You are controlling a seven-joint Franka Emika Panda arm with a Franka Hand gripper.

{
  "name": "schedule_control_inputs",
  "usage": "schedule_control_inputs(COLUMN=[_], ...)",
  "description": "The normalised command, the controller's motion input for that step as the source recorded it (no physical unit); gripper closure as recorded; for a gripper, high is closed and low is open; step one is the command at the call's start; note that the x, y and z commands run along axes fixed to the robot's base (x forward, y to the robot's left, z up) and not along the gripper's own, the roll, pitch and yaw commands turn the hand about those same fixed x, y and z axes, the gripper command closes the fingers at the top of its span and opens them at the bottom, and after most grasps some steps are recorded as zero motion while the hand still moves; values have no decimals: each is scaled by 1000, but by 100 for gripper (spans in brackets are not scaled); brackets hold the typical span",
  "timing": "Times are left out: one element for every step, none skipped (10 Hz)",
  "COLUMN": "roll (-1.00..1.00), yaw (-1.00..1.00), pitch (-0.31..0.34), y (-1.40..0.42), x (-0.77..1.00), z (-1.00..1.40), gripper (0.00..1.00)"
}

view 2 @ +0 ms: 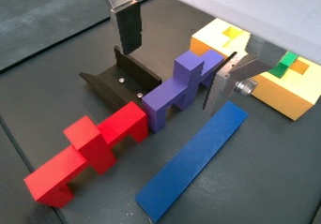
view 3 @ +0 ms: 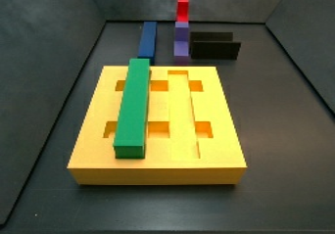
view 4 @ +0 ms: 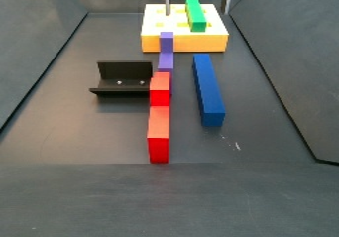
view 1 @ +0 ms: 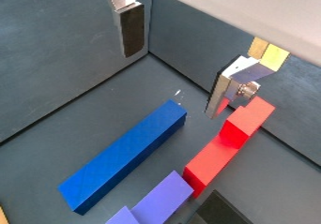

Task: Pick up the blue object. Move up. Move to above the board. Insert the blue object.
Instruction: Pick up the blue object.

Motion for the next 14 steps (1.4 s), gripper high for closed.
schedule_control_inputs(roll=[51,26,91,164,116,0,0,0,0,47,29,26,0,-29], yaw=[0,0,83,131,163,89,23,0,31,0,-3,-46,-74,-109], pitch=[-10,0,-9,-41,-77,-101,-70,-71,-44,-21,-6,-10,-1,-9], y=[-177,-109,-331,-560,-374,0,174,263,57,0,0,0,26,63], x=[0,29,120,20,0,-43,0,-94,-129,-169,-346,-351,-369,-409], z=[-109,-137,-531,-926,-991,-983,-886,-843,-663,-631,-680,-623,-540,-374], gripper=[0,0,0,0,0,0,0,0,0,0,0,0,0,0])
